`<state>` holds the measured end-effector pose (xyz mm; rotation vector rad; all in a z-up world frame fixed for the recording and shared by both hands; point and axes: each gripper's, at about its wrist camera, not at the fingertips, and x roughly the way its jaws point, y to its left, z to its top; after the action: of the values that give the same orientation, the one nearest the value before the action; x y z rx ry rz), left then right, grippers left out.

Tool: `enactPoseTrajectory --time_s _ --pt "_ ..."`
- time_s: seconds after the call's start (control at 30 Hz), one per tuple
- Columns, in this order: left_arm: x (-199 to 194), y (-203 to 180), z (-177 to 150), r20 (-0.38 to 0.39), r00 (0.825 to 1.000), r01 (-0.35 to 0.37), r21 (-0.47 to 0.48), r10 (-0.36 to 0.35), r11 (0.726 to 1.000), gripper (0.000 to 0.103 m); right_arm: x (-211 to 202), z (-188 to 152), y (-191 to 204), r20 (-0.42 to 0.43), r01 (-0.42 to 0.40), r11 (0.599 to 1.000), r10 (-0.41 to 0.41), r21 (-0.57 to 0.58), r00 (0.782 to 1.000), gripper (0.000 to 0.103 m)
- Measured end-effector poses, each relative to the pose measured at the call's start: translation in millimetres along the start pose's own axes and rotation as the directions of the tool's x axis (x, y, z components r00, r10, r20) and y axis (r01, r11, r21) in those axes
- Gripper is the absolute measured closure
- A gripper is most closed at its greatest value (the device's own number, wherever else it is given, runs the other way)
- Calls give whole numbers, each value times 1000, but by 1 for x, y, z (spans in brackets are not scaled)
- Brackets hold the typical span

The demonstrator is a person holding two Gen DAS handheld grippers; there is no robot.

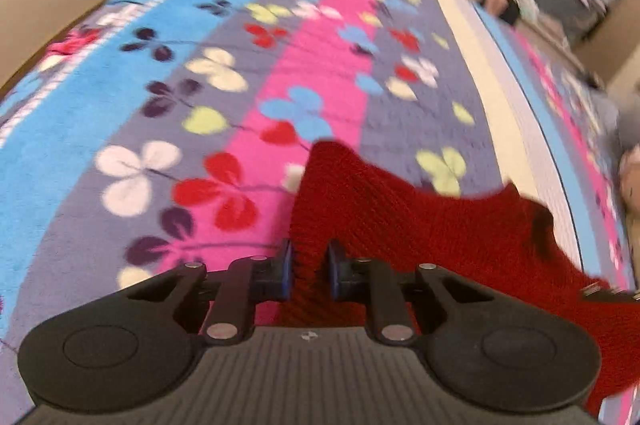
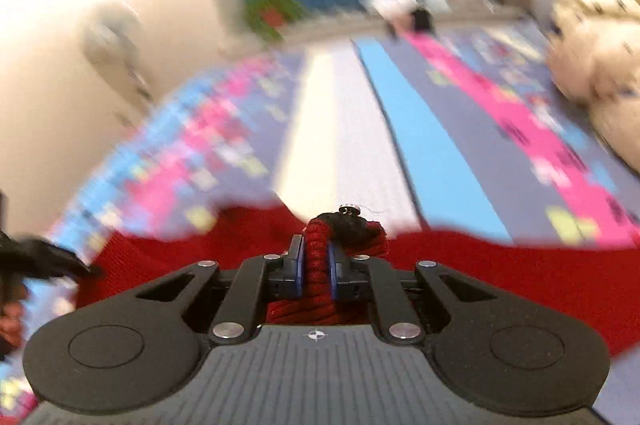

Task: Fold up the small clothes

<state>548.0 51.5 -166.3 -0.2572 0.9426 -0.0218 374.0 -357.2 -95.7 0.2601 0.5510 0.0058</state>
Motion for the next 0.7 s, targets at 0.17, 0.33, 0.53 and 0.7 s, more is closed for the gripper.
enactPoseTrajectory --time_s 0.17,0.33,0.53,0.7 --pt "16 8 -9 12 995 -101 -38 101 994 74 38 -15 -28 -32 99 995 -99 9 995 91" --pt "5 18 -12 37 992 -119 -36 121 992 24 77 -60 -63 -193 173 985 -167 12 967 81" --pt "-4 -4 -36 39 979 -202 142 199 969 11 68 -63 -58 -170 244 969 -249 -51 954 41" --pt "-61 -28 -85 73 944 -328 268 321 906 10 35 -51 -53 -207 261 965 -254 7 945 39"
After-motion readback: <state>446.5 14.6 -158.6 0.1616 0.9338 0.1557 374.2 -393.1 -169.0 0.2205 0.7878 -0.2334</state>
